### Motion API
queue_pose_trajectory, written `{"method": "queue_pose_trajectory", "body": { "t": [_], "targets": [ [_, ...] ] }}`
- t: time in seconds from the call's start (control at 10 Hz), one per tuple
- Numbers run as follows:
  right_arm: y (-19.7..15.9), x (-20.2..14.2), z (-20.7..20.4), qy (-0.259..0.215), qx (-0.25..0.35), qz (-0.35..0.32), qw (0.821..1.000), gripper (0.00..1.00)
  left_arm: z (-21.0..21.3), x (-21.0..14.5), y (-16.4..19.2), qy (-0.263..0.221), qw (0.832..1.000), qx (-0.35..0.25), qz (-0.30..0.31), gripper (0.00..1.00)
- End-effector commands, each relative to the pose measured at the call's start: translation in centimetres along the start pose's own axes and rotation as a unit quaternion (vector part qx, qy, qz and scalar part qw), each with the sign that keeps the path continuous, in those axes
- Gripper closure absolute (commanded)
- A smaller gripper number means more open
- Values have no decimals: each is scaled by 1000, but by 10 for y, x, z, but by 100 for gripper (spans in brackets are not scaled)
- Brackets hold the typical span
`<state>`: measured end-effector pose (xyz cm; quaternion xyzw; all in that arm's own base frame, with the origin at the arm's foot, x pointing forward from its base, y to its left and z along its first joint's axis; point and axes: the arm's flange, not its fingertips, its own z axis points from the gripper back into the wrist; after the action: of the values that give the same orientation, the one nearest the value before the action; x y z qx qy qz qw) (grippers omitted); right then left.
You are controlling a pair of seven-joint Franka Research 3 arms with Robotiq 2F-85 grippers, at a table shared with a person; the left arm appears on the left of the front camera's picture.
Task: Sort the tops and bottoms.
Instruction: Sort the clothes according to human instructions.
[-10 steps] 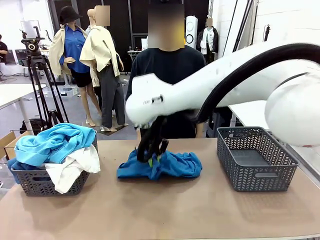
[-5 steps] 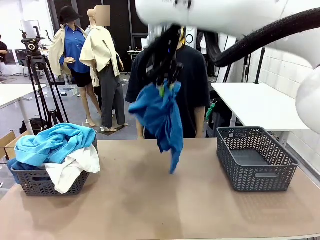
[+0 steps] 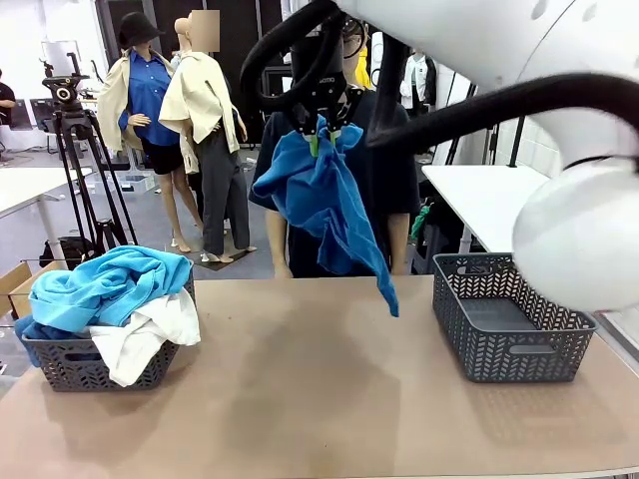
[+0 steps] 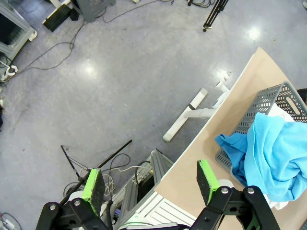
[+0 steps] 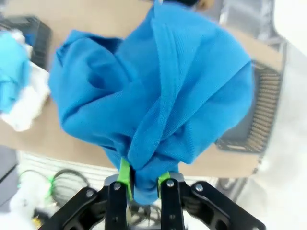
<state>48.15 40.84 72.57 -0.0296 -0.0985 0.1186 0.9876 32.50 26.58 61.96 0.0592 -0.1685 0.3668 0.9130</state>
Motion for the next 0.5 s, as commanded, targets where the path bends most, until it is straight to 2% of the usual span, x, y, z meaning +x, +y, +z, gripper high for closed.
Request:
{"method": "queue_pose_trajectory", "body": {
  "t": [0.0,0.3,0.4],
  "targets": [
    [20,67,75,-12,7,-26,1000,100,2,1,2,4,1000,1,-6,0],
    [16,56,78,-19,16,-42,999,100,2,1,2,4,1000,1,-6,0],
    [-13,-8,26,-20,5,-22,1000,100,2,1,2,4,1000,1,-6,0]
  ]
}}
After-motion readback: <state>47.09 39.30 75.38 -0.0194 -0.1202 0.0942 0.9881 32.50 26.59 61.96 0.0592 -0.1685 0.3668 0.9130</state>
